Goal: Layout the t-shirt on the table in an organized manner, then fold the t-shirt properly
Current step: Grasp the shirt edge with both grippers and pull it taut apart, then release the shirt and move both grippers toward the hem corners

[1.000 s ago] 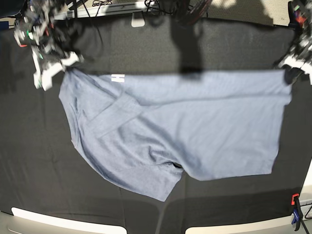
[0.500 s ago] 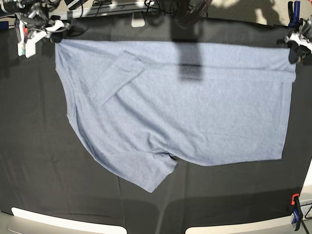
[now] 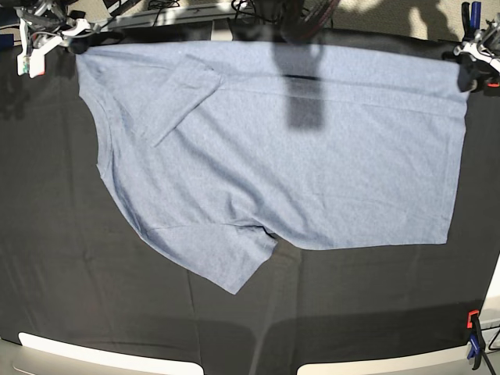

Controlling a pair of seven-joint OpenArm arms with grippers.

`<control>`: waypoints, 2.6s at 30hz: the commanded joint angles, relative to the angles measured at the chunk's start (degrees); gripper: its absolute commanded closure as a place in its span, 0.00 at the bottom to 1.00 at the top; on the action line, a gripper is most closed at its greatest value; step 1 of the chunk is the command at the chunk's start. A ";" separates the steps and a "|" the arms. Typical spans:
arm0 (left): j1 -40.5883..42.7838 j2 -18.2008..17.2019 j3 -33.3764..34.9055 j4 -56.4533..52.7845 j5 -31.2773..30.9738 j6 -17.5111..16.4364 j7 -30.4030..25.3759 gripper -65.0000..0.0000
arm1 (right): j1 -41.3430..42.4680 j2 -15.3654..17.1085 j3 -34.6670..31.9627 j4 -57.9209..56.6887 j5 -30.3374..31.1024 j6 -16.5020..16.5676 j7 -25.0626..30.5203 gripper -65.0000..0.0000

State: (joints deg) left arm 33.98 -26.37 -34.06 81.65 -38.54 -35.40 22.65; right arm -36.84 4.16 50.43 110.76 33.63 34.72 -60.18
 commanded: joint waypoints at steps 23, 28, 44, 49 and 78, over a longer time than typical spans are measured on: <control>-9.90 -3.34 -7.06 6.12 -0.46 -0.22 -2.97 0.52 | 14.29 6.14 -1.64 1.09 7.10 1.75 0.57 0.57; -18.58 -3.37 -4.22 5.84 2.64 2.47 -2.99 0.52 | 21.16 6.16 -9.64 1.07 2.40 1.75 0.81 0.57; -52.70 -3.39 10.99 -32.57 16.09 4.31 -9.44 0.53 | 28.59 6.16 -24.96 0.96 -9.18 -0.04 5.75 0.57; -62.20 -3.37 15.28 -47.15 22.08 5.05 -13.62 0.53 | 28.59 6.16 -24.96 0.96 -9.18 -0.04 5.49 0.57; -71.25 -2.69 21.42 -69.68 26.49 2.51 -19.61 0.68 | 28.59 6.16 -24.96 0.96 -6.40 -0.02 4.90 0.57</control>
State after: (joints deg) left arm -35.92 -28.29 -12.69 11.46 -11.75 -32.23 3.09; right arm -8.88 9.67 25.26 110.74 26.17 34.57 -56.60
